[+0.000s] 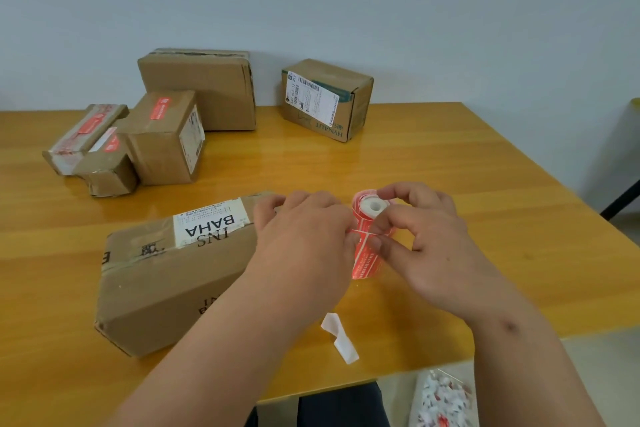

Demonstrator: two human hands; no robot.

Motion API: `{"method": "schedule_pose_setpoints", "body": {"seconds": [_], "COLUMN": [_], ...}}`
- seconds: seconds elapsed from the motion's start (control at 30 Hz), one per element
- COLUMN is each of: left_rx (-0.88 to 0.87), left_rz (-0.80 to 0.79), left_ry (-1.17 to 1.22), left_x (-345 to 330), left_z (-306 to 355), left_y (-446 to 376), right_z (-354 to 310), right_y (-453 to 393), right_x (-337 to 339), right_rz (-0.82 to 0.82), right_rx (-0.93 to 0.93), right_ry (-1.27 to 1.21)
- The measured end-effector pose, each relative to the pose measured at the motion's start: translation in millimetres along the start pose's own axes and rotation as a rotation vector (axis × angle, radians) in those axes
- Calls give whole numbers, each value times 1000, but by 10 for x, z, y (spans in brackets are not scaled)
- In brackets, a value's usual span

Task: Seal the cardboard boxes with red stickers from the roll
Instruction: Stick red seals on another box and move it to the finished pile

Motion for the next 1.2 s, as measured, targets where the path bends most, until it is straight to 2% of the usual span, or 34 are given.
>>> {"method": "schedule_pose_setpoints", "body": {"seconds": [0.3,0.6,0.8,1.2], "left_rx": [37,60,99,168], "left_rz": [31,-30,-126,-190], "left_ry": [139,283,364,498], "left_x": [30,21,9,-9], "left_z": [1,-22,-66,-118], "left_y": [-14,-30,-16,-16], "right_z": [-39,-98,-174,-188], "right_y": [-5,-9,3,13], "right_x": [59,71,103,94], "right_rz": [40,39,68,104], "right_rx": [87,162,194,232], "right_ry": [-34,18,90,13]}}
Point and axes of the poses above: each hand's wrist, its own y-axis away from the middle knuckle, its own x-axis out of the back of the hand, z = x × y, the point moved 6 cm from there along -y, towards the middle knuckle, and after that the axes turned 3 degrees about y, right-handed, at the moved point
